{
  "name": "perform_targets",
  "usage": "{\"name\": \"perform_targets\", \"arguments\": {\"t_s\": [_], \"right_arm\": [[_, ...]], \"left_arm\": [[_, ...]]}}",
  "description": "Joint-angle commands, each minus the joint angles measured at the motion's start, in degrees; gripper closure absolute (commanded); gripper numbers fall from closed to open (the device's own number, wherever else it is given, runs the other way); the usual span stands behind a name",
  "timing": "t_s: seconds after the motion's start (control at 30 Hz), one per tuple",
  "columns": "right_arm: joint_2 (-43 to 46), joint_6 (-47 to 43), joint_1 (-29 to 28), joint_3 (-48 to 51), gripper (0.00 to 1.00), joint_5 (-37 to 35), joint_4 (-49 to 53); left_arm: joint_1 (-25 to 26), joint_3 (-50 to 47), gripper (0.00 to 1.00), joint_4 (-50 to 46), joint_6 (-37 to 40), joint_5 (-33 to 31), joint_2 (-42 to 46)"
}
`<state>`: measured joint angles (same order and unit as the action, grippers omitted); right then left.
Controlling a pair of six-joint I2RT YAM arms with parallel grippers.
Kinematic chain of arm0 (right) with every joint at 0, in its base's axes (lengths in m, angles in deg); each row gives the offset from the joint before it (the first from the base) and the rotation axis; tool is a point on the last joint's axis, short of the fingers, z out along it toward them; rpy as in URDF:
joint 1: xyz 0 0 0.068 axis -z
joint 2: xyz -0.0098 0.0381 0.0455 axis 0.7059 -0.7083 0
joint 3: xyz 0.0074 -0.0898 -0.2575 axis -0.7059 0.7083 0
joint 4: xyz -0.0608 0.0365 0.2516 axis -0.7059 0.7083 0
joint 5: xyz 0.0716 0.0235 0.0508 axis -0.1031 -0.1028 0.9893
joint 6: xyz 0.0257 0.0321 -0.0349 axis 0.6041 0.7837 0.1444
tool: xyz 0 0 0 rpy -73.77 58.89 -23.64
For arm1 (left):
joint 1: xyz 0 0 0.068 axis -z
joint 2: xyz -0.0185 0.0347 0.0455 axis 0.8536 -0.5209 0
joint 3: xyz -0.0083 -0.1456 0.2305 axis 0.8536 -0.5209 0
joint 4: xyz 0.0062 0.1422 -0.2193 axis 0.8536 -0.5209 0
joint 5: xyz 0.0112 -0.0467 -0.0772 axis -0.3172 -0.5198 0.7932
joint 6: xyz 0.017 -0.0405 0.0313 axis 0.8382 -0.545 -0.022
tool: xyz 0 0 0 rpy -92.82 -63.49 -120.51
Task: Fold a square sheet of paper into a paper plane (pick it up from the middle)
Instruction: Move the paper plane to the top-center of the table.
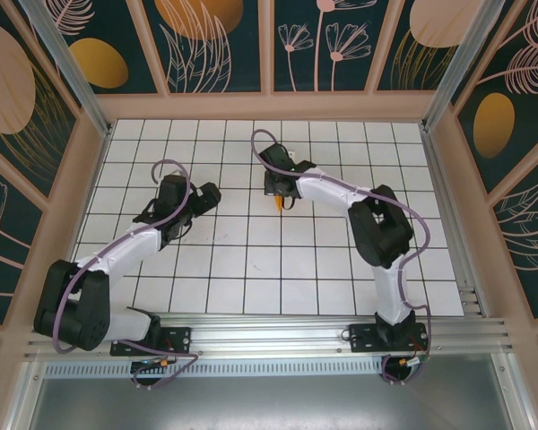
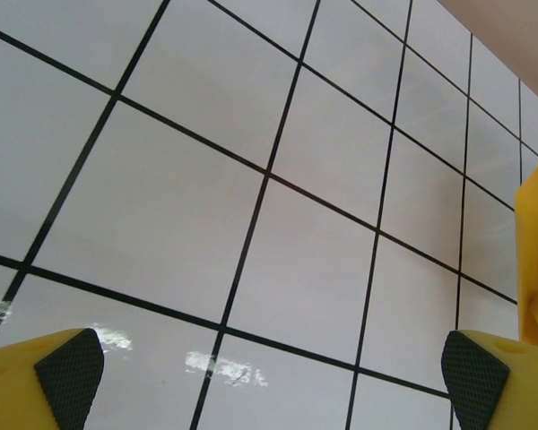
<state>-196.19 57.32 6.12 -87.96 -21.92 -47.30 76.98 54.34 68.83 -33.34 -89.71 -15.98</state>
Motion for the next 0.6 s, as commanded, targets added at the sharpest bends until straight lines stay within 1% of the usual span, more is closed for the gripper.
{"name": "perform_targets", "arguments": {"t_s": [0.0, 0.13, 0.3, 0.47, 0.57], "right_arm": [[-4.45, -2.77, 0.85, -4.35, 0.94, -1.17, 2.0], [-8.29, -2.96, 1.09, -8.24, 0.94, -0.63, 2.9], [-10.28, -2.77, 1.15, -8.94, 0.92, 0.04, 2.68], [-11.73, -2.74, 1.01, -8.95, 0.82, 0.78, 2.6], [-12.34, -2.92, 0.99, -8.91, 0.77, 1.47, 2.58]], "left_arm": [[-0.39, -1.04, 0.02, -1.59, 1.88, -1.75, 2.04], [-0.42, -1.22, 0.02, -1.81, 2.07, -1.84, 2.52], [-0.39, -1.07, 0.02, -1.72, 2.34, -1.16, 2.04], [-0.43, -1.27, 0.01, -1.49, 2.6, -0.5, 1.01], [-0.43, -1.4, 0.02, -1.29, 2.61, -0.15, 0.37]]}}
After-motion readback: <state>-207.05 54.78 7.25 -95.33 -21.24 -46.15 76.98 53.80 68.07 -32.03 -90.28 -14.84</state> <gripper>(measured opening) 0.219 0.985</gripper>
